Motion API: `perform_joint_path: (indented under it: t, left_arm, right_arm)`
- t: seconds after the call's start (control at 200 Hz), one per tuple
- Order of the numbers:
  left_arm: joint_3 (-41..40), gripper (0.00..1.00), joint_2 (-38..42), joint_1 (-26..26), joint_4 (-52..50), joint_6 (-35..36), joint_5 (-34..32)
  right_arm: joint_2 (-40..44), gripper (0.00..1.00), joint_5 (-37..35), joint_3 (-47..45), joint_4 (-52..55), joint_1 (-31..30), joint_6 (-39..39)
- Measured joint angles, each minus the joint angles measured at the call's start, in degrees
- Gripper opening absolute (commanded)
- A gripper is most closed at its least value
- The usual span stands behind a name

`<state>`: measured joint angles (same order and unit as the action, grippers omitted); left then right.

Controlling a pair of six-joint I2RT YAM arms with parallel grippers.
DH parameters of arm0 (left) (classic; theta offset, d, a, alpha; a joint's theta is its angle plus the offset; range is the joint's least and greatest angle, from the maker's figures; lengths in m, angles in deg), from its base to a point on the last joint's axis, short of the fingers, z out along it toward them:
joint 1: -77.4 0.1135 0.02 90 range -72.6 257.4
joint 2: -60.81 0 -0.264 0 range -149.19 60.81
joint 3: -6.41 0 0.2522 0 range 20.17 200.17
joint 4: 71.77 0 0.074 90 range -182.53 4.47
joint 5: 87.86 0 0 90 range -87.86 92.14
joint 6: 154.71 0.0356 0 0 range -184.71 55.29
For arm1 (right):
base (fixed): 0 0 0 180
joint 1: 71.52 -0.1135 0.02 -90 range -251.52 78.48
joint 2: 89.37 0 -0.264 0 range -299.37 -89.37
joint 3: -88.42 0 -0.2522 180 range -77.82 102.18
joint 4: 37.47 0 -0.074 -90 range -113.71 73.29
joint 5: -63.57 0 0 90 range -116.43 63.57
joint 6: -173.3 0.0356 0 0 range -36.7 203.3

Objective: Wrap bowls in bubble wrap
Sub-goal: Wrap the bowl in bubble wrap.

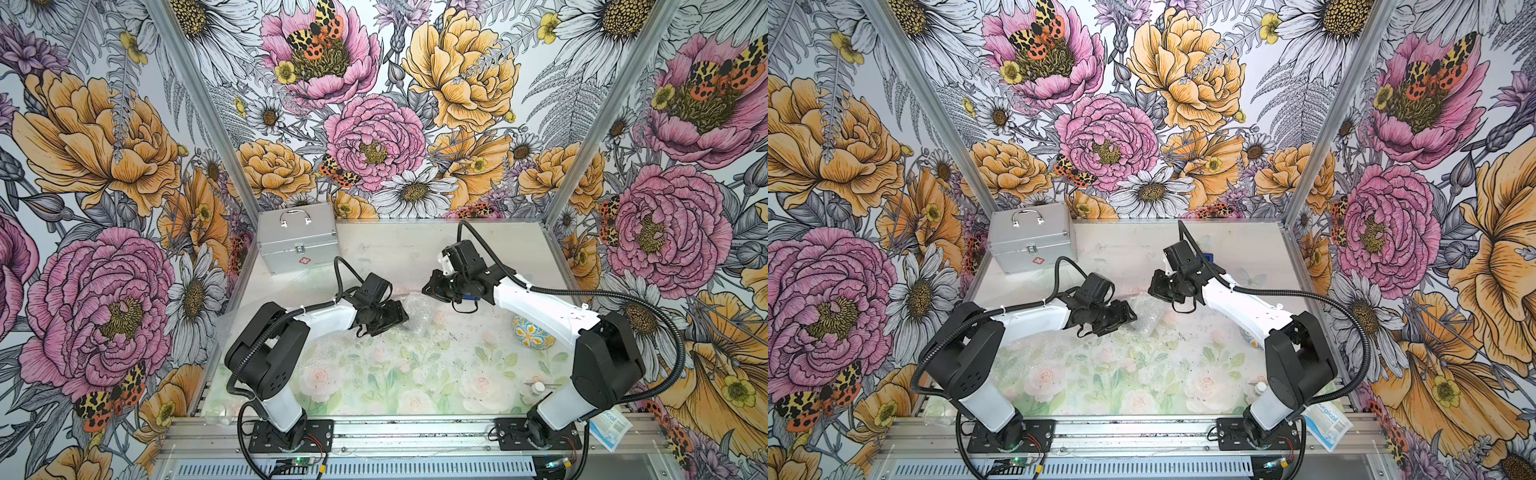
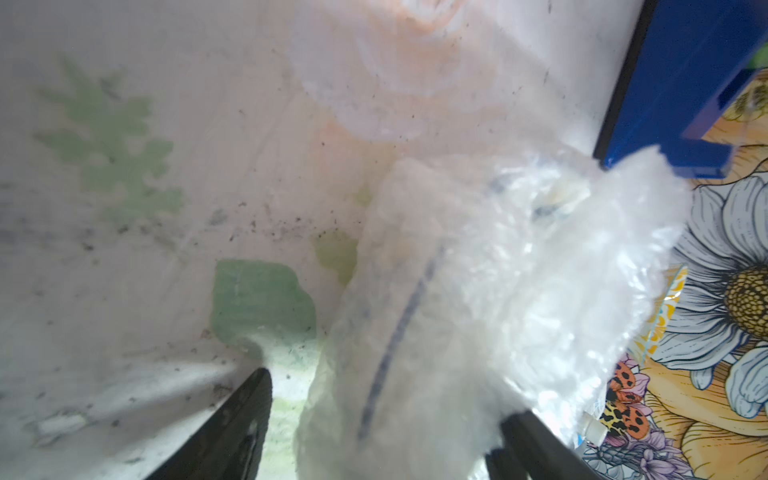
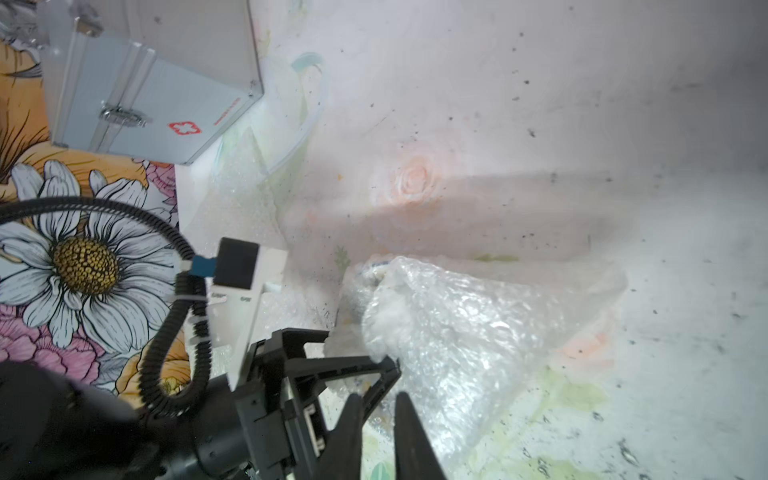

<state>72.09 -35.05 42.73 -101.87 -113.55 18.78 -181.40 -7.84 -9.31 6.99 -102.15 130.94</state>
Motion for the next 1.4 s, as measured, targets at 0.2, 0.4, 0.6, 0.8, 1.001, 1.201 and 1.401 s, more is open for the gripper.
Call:
perform_joint_path:
  t: [0.2, 0.4, 0.6, 0.8, 1.001, 1.201, 1.401]
  left_arm:
    - [-0.13, 0.95, 2.91, 3.32, 0.70, -0.68, 0.92]
    - [4.85, 0.99, 3.56, 6.21, -2.97, 2.86, 0.52]
    - [6.08, 0.92, 1.22, 7.87, -2.67, 4.83, 1.79]
    - [3.93, 0.83, -1.73, 8.50, -0.33, 4.09, 4.74]
    - [2.49, 0.77, -1.70, 8.57, 1.42, 3.78, 6.95]
    - [1.16, 0.60, -1.70, 8.57, 3.37, 2.49, 7.56]
    - [-0.39, 0.44, -1.77, 8.57, 5.22, 1.49, 8.57]
  right_arm:
    - [-8.59, 0.13, -0.33, 0.24, 0.50, -1.42, -0.35]
    - [-16.13, 0.13, 0.17, 8.00, 1.75, -3.43, -1.64]
    - [-19.45, 0.12, 0.57, 12.52, 1.64, -5.22, -2.69]
    - [-19.87, 0.13, 0.55, 12.22, 1.84, -5.51, -2.71]
    - [-19.85, 0.14, 0.57, 11.80, 1.79, -5.95, -4.26]
    - [-19.32, 0.14, 0.15, 11.78, 1.88, -6.91, -4.85]
    - [-16.81, 0.13, -0.42, 10.93, 1.99, -7.26, -4.79]
